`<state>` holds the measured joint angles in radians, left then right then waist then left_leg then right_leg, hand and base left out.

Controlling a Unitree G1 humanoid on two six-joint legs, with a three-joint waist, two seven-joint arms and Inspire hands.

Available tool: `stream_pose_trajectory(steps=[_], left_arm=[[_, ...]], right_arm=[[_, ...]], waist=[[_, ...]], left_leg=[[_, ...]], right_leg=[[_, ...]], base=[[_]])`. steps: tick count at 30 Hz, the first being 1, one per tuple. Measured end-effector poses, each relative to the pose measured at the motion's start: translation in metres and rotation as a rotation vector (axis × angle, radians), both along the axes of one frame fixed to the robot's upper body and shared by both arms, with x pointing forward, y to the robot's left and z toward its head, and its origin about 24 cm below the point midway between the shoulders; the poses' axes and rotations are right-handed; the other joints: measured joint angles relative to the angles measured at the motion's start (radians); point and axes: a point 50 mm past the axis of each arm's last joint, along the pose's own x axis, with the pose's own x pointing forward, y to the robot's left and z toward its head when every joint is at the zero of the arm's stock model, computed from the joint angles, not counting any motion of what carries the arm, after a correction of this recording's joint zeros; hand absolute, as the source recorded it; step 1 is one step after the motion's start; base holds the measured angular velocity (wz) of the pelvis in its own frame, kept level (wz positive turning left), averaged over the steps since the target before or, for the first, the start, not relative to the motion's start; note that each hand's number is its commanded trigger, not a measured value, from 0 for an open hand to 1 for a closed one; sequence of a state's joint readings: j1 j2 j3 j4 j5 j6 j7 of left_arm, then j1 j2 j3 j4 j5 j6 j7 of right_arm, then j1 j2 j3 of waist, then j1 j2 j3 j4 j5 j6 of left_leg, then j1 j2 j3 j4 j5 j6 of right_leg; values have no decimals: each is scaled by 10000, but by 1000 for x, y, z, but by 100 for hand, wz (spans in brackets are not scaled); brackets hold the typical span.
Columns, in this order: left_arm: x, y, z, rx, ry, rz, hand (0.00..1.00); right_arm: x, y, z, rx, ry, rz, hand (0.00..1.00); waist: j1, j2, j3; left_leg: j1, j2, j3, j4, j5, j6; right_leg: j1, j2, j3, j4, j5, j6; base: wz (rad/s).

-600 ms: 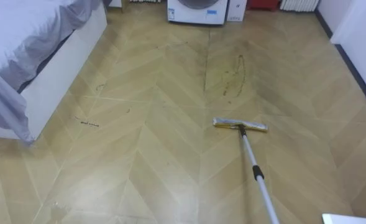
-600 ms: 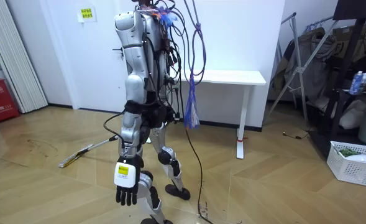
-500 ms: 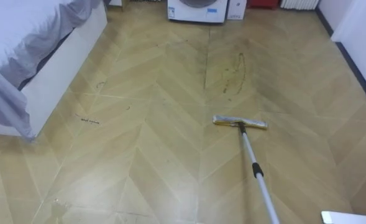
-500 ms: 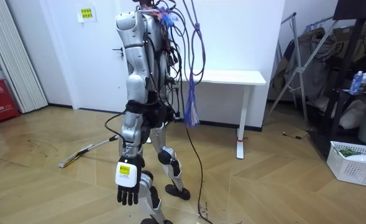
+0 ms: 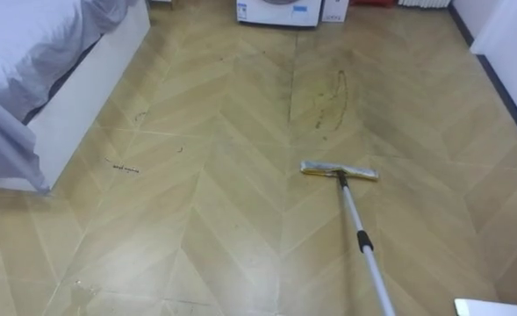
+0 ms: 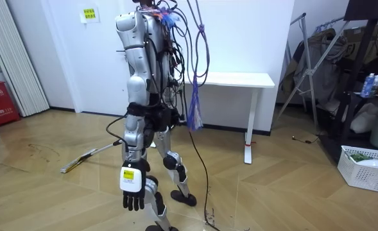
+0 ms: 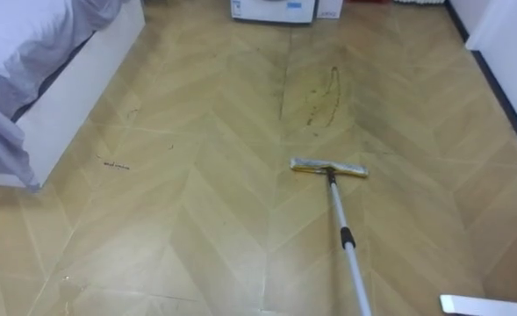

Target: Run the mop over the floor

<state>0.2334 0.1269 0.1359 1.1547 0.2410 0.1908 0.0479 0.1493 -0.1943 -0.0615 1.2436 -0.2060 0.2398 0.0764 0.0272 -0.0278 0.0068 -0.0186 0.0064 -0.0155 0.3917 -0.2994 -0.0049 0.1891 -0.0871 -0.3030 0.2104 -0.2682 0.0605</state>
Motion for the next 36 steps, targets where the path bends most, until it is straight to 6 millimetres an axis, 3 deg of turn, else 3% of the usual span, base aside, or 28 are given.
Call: stream_pose_trajectory(steps=[5, 12, 16, 17, 21, 23, 24, 30, 33, 34, 35, 36], left_arm=[[12, -4, -1, -106, -187, -393, 0], [37, -4, -1, -98, -673, -709, 0], [59, -3, 1, 13, -1152, -999, 0], [60, -3, 1, 62, -1190, -1039, 0], [59, -7, 0, 58, -1059, -1433, 0], [57, -8, -1, 121, -1016, -1421, 0], [55, -8, -1, 128, -971, -1422, 0], [50, -10, -2, 188, -840, -1017, 0], [49, -12, -2, 12, -935, -375, 0], [49, -14, -3, -85, -931, -275, 0], [47, -15, -3, -135, -876, -180, 0], [44, -16, -4, -170, -795, -93, 0]], right_arm=[[15, 0, 0, -30, -335, 20, 100], [30, 0, 0, -413, -575, 8, 100], [40, 4, 0, -543, -914, -122, 100], [40, 5, -1, -603, -897, -84, 100], [36, 4, -1, -888, -803, -96, 100], [33, 4, -1, -884, -768, -347, 100], [33, 4, -1, -948, -808, -449, 100], [31, 3, -1, -1034, -929, -1143, 100], [26, 5, -2, -1007, -825, -1452, 100], [26, 4, -1, -1039, -825, -1581, 100], [29, 3, -1, -1070, -904, -1641, 100], [32, 1, 0, -1117, -915, -1676, 100]], waist=[[-44, 162, -22], [-182, 206, 0], [-167, 221, 41], [-170, 286, 84], [-182, 317, 84], [-166, 323, 55], [-167, 319, 18], [-147, 441, -13], [110, 488, -5], [222, 507, 0], [379, 497, 38], [467, 478, 84]], left_leg=[[-798, 38, -57, 252, 9, 6], [-2071, 68, -147, 788, 121, 59], [-3246, 37, -200, 1427, 124, 84], [-3589, 38, -273, 1595, 124, 84], [-4510, 0, -400, 1975, 170, 33], [-5051, -44, -437, 2065, 325, -38], [-5367, -31, -456, 2212, 350, -72], [-6710, -58, -413, 3438, 316, -155], [-7332, 6, -436, 4427, 266, -241], [-7653, 49, -424, 4982, 245, -276], [-7998, 82, -419, 5822, 240, -286], [-8264, 112, -370, 6659, 251, -297]], right_leg=[[-791, 9, -32, 300, 8, -13], [-2073, -54, -128, 1064, -8, -55], [-3372, -183, 15, 2084, -328, -138], [-3701, -181, 19, 2247, -397, -172], [-4810, -199, 276, 2948, -646, -293], [-5512, -202, 503, 3397, -826, -420], [-5872, -220, 494, 3662, -900, -485], [-7303, -466, 418, 5415, -1618, -763], [-7790, -479, 358, 6407, -2095, -1061], [-8030, -598, 263, 6887, -2338, -1249], [-8235, -745, 201, 7462, -2662, -1467], [-8318, -736, 194, 7754, -2794, -1548]], base=[[3], [7], [5], [8], [3], [9], [5], [16], [20], [4], [0], [-17]])
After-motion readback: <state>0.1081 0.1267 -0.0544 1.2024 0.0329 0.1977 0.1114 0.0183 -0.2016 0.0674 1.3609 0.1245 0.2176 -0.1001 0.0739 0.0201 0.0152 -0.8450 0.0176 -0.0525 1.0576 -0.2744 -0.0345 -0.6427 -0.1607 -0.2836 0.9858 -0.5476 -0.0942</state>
